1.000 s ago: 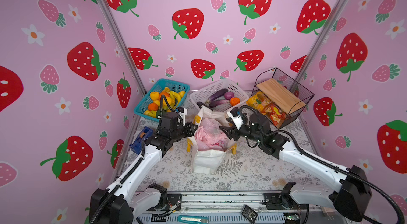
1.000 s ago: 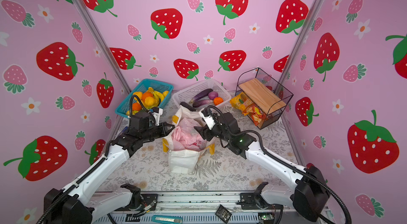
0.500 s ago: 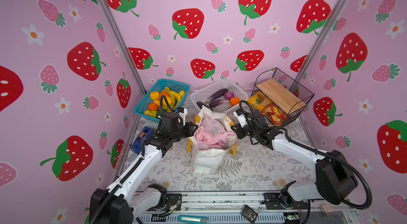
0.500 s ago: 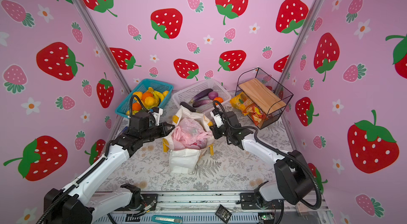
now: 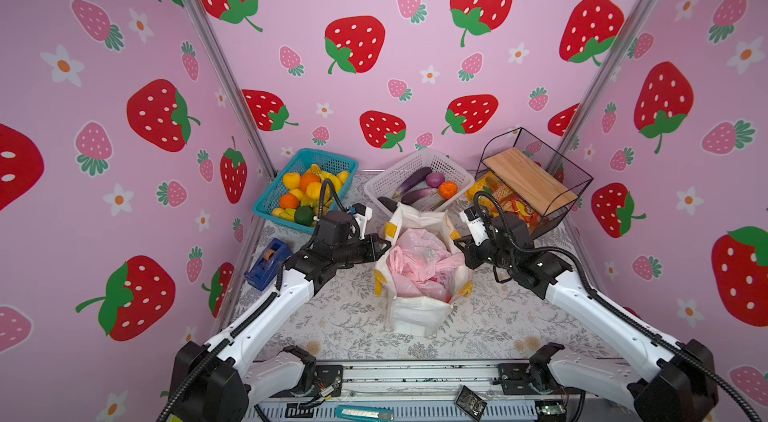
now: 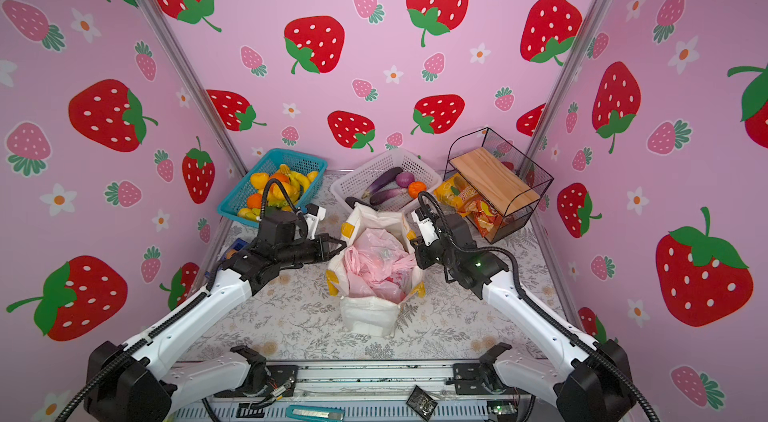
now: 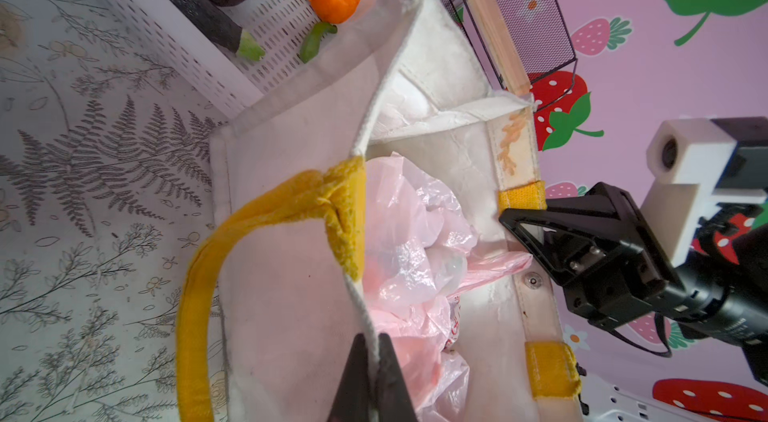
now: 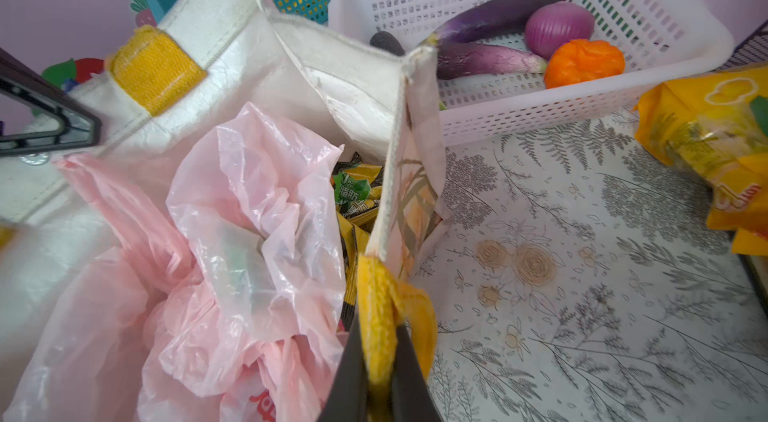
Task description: Place the mixed food into the grocery bags and tie them
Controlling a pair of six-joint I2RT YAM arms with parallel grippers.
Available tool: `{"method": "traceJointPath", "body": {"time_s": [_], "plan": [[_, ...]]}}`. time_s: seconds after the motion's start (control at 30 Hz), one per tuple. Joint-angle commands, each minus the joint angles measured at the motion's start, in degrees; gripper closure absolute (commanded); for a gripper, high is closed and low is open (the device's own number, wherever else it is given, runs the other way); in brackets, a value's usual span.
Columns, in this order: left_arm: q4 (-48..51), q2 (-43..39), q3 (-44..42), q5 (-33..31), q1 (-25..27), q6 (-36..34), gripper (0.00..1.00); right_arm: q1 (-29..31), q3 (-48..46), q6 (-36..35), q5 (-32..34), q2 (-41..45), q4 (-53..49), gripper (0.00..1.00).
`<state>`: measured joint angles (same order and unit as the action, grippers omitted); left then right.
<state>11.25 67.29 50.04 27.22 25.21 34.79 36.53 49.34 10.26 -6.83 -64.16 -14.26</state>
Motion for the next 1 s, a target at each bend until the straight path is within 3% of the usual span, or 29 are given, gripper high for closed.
{"method": "traceJointPath", "body": {"time_s": [0.0,0.13,0.23,0.37,0.5,0.7,0.8,0.97], "plan": [[-2.38,3.89,3.81,-0.65,0.41,0.98,1.00,-0.48,3.93,-1.21,4.62,-1.65,1.36,1.00],[-3.32,7.26,4.63,-1.17,0.53,1.34,1.00,-0.43,5.42,-0.80,3.50,-2.54,5.07,0.96],[-2.80,7.17,4.71,-3.14,0.53,0.85,0.96,-0.50,6.03,-0.77,-0.61,-4.15,6.13,0.84],[-0.94,4.38,4.82,-8.57,0.36,-1.04,0.66,-0.58,6.97,-2.10,1.46,-3.37,5.34,0.59],[0.00,0.08,4.47,-14.33,-0.35,-3.23,0.51,-1.67,7.65,-3.37,8.53,-0.15,5.14,0.39],[-4.78,-9.04,-2.20,-32.07,-2.29,-6.14,0.17,-6.05,4.20,-5.34,23.66,3.55,12.25,0.01],[-11.68,-13.86,-9.14,-42.12,-4.00,-7.72,0.02,-10.09,-0.06,-4.95,28.41,4.06,18.75,0.00],[-21.51,-16.70,-17.59,-52.74,-8.71,-14.39,0.01,-16.23,-9.18,-3.31,32.27,1.74,29.92,0.00]]}}
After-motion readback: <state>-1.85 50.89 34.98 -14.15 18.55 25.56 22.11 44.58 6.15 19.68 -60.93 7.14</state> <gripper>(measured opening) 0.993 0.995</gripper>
